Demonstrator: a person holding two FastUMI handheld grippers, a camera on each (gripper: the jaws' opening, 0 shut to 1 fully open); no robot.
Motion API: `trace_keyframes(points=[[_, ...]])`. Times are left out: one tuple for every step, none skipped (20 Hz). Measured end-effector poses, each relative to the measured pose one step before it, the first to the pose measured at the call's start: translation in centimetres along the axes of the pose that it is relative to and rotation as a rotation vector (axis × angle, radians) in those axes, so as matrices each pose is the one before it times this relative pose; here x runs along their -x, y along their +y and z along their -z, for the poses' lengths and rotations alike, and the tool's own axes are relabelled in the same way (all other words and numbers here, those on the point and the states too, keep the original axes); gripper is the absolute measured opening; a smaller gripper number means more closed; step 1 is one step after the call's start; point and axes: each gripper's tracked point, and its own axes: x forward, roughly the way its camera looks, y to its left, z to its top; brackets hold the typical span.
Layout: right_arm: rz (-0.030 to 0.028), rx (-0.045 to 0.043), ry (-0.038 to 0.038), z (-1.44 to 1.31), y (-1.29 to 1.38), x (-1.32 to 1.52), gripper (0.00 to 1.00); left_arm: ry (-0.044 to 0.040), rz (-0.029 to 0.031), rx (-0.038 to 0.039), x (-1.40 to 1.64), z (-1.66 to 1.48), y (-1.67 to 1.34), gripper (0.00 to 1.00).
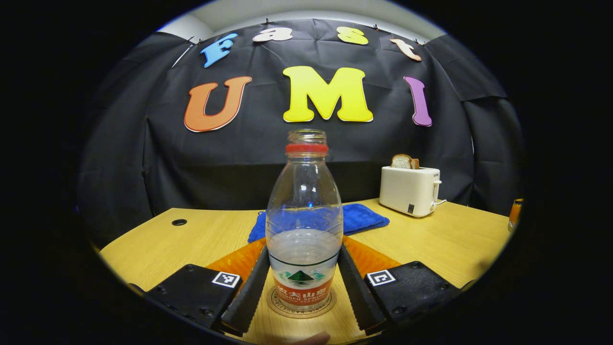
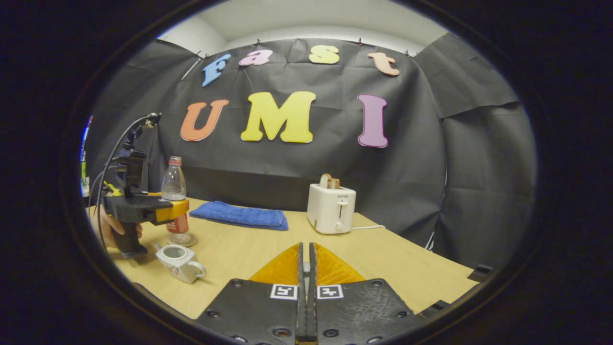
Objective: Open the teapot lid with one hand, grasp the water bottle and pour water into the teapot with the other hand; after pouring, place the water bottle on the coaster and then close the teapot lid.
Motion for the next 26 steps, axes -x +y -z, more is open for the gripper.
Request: trace_keyframes(points=[[0.00159,-0.00159,0.00151,0.134,-0.054,-0.034,0.00,0.00089,-0.00951,-0.00466,-0.070,0.098,0.134,0.81],[-0.00029,-0.00098,0.00283,0.064,-0.008,-0.048,0.00,-0.00142,-0.00306,-0.00251,0.021,-0.016,-0.031,0.81],[0.00039,-0.00021,0.00450,0.104,0.011,-0.082,0.00,-0.00137,-0.00896,-0.00578,0.055,-0.167,0.123,0.82],[0.00082,-0.00025,0.00313,0.136,-0.019,-0.064,0.00,-0.00279,-0.00954,-0.00378,0.029,-0.038,0.168,0.83],[0.00123,-0.00006,0.00202,0.037,-0.024,-0.023,0.00,-0.00666,-0.00742,-0.00938,-0.004,-0.139,0.108,0.85],[0.00092,-0.00019,0.00222,-0.011,-0.037,0.076,0.00,-0.00294,-0.00684,-0.00452,0.084,-0.104,0.073,0.86],[-0.00637,-0.00292,0.00004,-0.050,0.119,0.123,0.00,-0.00211,-0.00023,0.00089,0.155,-0.146,-0.097,0.89],[-0.00955,-0.00652,-0.00084,-0.083,0.347,0.128,0.00,0.00111,0.00784,0.00483,0.109,-0.146,-0.202,0.90],[-0.00918,-0.00287,-0.00085,-0.152,0.282,0.108,0.00,0.00862,0.02321,0.00594,0.153,0.263,-0.671,0.90],[-0.00466,0.00459,-0.00196,0.006,0.200,0.079,0.00,0.00606,0.01415,0.00355,0.155,0.161,-0.454,0.90],[0.00219,0.00773,-0.00307,-0.120,0.038,0.122,0.00,0.00379,0.00788,-0.00214,0.123,0.024,-0.153,0.91],[0.00110,0.00515,-0.00234,-0.077,0.021,0.042,0.00,0.00160,0.00534,-0.00531,0.138,-0.144,-0.166,0.91],[-0.00368,0.00323,-0.00069,-0.103,0.228,0.121,0.00,-0.00600,-0.00153,-0.00821,0.173,-0.277,-0.023,0.92],[-0.00317,0.00406,0.00138,0.108,0.196,0.086,0.00,-0.00671,-0.00469,-0.00850,0.117,-0.275,0.131,0.92],[-0.00095,0.00292,-0.00198,-0.074,0.155,0.050,0.00,-0.00339,0.00126,-0.00517,0.145,-0.149,0.007,0.93],[-0.00143,0.00291,0.00039,0.034,0.090,0.051,0.00,-0.00078,-0.00212,-0.00403,0.314,-0.123,-0.002,0.93],[-0.00321,0.00166,0.00135,-0.040,0.169,0.015,0.00,-0.00264,-0.00339,-0.00224,0.259,-0.176,0.124,0.93],[-0.00175,0.00171,-0.00086,-0.050,0.163,0.135,0.00,-0.00222,0.00083,-0.00078,0.133,-0.165,-0.032,0.93],[0.00113,0.00612,-0.00432,-0.187,0.101,0.231,0.00,-0.00167,-0.00243,-0.00265,0.140,-0.098,0.066,0.93],[0.00272,0.00532,-0.00594,-0.190,-0.042,0.173,0.00,-0.00244,-0.01419,-0.00179,0.365,-0.178,0.320,0.94],[0.00240,0.00507,-0.00478,-0.178,-0.006,0.023,0.00,-0.00571,-0.01274,0.00403,0.313,-0.192,0.365,0.95],[-0.00115,0.00226,-0.00380,-0.131,0.061,0.069,0.00,0.00315,0.01098,0.00964,0.283,-0.028,-0.215,0.98],[-0.00306,0.00064,-0.00058,-0.042,0.191,0.074,0.00,-0.00043,0.01100,0.00950,0.419,0.083,-0.436,0.98],[-0.00267,0.00194,0.00139,-0.009,0.156,0.108,0.00,-0.00345,0.00011,0.00532,0.224,-0.209,0.003,0.98],[-0.00337,0.00464,-0.00025,-0.103,0.218,0.126,0.00,-0.00678,0.00570,0.00147,0.376,-0.216,-0.113,0.98],[-0.00362,0.00495,-0.00379,-0.235,0.298,0.391,0.00,-0.00419,-0.00041,0.00282,0.637,-0.312,0.087,0.98]])
